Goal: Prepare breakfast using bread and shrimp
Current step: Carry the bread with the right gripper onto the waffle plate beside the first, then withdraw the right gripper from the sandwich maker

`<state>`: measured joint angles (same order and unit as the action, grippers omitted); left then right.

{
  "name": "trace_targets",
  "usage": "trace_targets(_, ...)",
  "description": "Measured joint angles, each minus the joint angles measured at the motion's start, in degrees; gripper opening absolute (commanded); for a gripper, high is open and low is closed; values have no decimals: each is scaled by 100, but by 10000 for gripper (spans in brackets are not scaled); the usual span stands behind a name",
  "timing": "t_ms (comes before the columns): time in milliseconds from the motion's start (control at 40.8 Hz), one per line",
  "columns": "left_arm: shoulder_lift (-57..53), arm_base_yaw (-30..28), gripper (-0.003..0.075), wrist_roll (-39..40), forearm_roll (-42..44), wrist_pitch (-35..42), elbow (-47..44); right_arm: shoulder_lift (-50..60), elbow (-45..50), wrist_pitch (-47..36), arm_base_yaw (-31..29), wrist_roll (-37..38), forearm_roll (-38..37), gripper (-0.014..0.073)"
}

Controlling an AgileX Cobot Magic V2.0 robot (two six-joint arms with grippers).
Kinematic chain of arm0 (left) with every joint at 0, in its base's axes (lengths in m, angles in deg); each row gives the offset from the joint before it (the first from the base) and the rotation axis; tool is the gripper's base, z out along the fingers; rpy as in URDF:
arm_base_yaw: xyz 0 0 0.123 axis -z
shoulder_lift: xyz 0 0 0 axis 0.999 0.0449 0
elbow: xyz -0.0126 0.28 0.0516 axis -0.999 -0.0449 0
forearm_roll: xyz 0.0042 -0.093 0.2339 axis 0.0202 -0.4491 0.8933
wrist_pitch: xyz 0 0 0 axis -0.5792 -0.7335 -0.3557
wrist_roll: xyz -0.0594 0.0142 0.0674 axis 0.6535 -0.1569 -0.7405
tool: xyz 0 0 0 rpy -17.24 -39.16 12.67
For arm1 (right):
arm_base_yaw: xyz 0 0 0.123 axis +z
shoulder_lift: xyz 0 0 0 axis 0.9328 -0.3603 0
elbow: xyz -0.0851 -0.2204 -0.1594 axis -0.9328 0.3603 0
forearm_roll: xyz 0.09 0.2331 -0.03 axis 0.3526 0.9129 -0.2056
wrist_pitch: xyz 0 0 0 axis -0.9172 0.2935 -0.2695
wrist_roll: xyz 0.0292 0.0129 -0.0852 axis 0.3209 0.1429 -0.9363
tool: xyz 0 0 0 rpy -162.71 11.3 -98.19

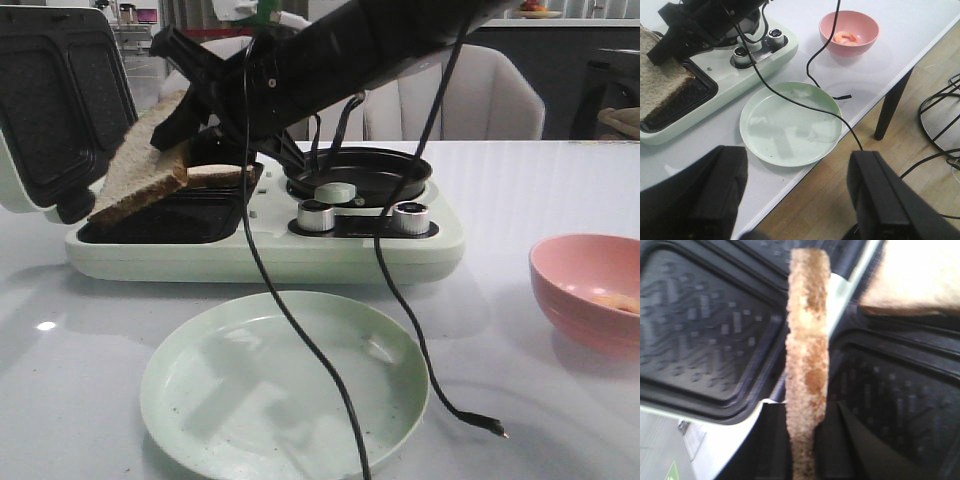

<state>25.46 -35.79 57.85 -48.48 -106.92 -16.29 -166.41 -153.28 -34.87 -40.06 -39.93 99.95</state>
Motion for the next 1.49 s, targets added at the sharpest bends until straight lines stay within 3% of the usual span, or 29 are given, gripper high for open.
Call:
trace_targets(171,0,0,489,0,0,3,0,-36,-4,-96,0,25,-14,517)
trace_targets(465,0,0,489,0,0,3,0,-11,-4,-96,-43,60,-632,512)
trace_targets(539,0,0,489,0,18,3,0,67,-4,-53,-91,167,-919,471)
trace_targets(686,0,0,489,0,55,3,0,434,-4,25,-167,743,-2020,400)
trace_targets(1175,0,0,489,0,189,3,0,3021,-4,1911,-172,3822,-7326,399)
trace_targets(1298,0,0,489,0,223,3,0,3761,311,2249,-172,4295,-7977,399)
trace_targets(1493,0,0,489,0,269,3,0,5101,1578,2229,-181,4417,-8106,399)
